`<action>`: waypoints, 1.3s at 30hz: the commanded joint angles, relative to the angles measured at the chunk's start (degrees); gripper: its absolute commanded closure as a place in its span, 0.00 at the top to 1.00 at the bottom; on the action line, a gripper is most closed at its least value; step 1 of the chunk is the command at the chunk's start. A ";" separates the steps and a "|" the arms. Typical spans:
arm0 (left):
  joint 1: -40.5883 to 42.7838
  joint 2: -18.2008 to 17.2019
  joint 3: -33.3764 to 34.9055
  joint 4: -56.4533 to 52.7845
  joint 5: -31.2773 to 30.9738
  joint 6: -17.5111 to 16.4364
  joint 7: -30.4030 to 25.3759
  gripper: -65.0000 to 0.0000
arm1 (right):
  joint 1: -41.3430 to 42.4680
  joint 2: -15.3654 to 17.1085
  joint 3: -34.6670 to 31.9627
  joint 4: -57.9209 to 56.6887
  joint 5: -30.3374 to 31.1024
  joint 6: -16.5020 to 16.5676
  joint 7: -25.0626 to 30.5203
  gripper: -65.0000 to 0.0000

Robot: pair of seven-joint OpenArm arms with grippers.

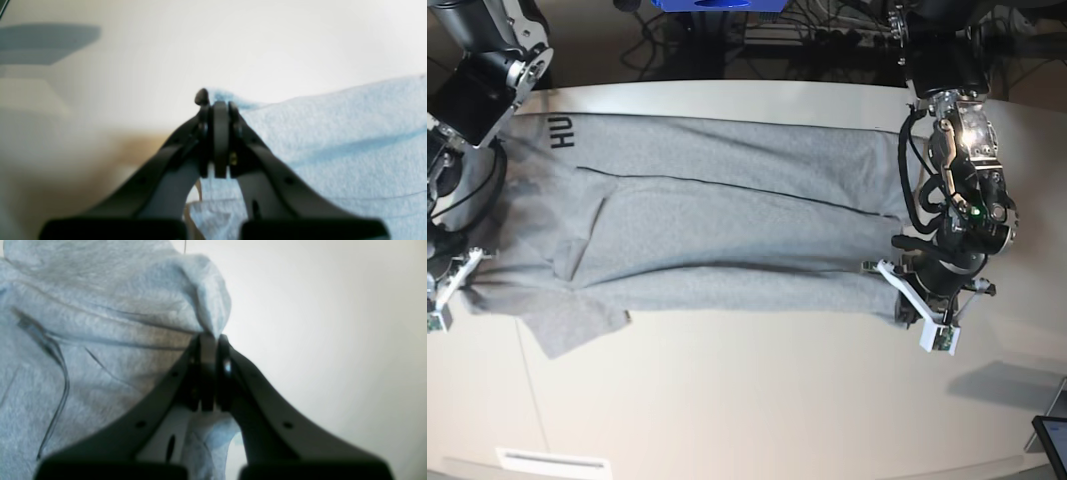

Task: Fold the T-shirt properly
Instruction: 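Lift the hem with both grippers and fold it onto the shoulder edge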

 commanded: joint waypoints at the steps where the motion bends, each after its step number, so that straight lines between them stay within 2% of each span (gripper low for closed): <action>1: -0.83 -0.44 -0.29 1.88 -0.13 0.11 -1.48 0.00 | 1.35 0.76 0.22 1.17 0.25 -0.05 1.00 0.00; 7: 1.90 -0.44 -3.19 3.81 -0.92 0.11 -1.48 0.00 | -0.85 0.67 0.31 3.54 0.25 -0.05 1.00 0.00; 10: 2.34 -0.96 -5.39 3.81 -6.73 0.11 -1.21 0.00 | -2.60 0.06 0.31 6.97 0.25 -0.05 1.00 0.00; 13: 3.48 -1.49 -7.23 3.81 -9.80 0.11 -1.04 0.00 | -3.48 -0.03 0.31 9.08 0.25 -0.05 -0.85 0.00; 21: 5.76 -2.46 -7.23 3.90 -10.07 0.11 -0.95 0.00 | -4.27 -0.20 4.70 9.25 0.25 -0.05 -5.68 0.00; 30: 8.40 -4.13 -7.06 4.34 -10.15 0.11 -0.95 0.00 | -7.88 -0.29 5.14 9.25 0.25 -0.05 -5.95 0.01; 33: 9.54 -4.66 -7.06 4.34 -10.15 0.11 -0.95 0.00 | -9.20 -1.61 6.37 9.25 0.25 -0.05 -5.95 0.01; 39: 12.45 -5.45 -7.06 4.34 -10.24 0.11 -0.86 0.00 | -11.04 -1.79 8.04 9.25 0.16 -0.05 -6.30 0.01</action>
